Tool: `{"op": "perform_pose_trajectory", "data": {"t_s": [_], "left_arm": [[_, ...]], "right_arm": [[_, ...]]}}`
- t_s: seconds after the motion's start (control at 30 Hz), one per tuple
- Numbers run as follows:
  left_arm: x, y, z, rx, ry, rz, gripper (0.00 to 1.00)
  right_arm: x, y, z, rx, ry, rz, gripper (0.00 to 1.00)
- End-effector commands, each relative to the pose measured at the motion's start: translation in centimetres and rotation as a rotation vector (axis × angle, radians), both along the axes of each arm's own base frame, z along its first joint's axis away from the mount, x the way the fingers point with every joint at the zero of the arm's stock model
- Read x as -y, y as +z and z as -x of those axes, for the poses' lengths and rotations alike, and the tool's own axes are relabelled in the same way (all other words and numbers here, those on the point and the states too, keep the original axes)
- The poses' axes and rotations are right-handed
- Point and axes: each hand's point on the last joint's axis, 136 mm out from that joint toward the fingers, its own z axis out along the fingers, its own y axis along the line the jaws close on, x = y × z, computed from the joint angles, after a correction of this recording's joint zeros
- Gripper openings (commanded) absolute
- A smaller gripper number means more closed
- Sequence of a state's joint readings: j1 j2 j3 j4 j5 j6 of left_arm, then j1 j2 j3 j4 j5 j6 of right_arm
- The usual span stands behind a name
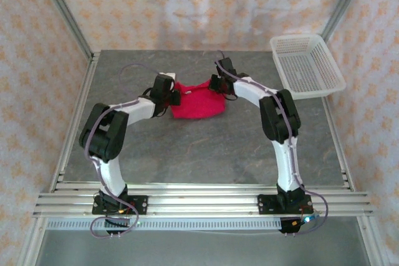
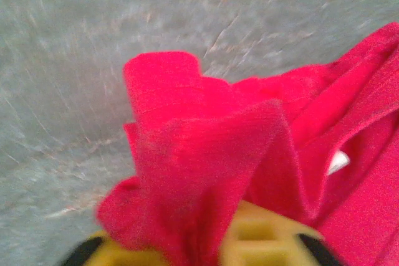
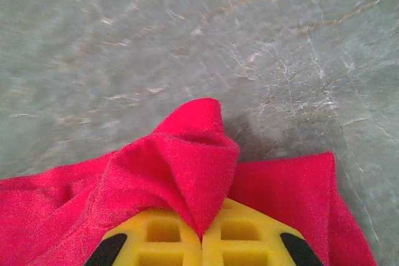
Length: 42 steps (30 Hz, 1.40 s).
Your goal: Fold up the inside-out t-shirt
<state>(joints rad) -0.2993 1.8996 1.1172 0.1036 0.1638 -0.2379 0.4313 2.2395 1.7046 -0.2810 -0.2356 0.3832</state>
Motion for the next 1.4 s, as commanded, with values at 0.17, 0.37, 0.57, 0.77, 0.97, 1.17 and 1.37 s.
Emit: {"op": "perform_pose_trajectory", "data": {"t_s": [0.17,0.37,0.57,0.77,0.97,1.17,1.37], "left_arm": [[-0.6,2.6,-0.2,-0.024,0.035,0.087,0.71],[-2.8,8.9,1.2,0.053,0.095,0.019,0.75],[-1.4,12.5,3.7,0.071,0.064,0.083,0.73],[4.0,10.6,4.4,-0.040,-0.036,0.325,0.64],[6.6,7.9,2.1,-0.093,-0.027,0.447,0.63],[6.5,-0.9,1.2,-0.236,-0.018,0.308,0.64],[6.5,-3.2,4.6,-0.289,-0.058,0.238,0.63]], "right_arm": [[1.5,-0.3,1.4,-0.090,0.001,0.056,0.35],[3.4,6.0,2.0,-0.019,-0.074,0.077,0.56],[4.2,8.6,4.1,-0.009,-0.169,-0.004,0.44],[-2.3,8.2,3.8,-0.078,-0.047,-0.307,0.26],[1.1,0.7,0.9,-0.231,-0.254,-0.178,0.18],[5.0,-5.8,1.1,-0.359,-0.351,-0.057,0.15],[4.3,-7.3,5.6,-0.445,-0.238,0.001,0.15]]}}
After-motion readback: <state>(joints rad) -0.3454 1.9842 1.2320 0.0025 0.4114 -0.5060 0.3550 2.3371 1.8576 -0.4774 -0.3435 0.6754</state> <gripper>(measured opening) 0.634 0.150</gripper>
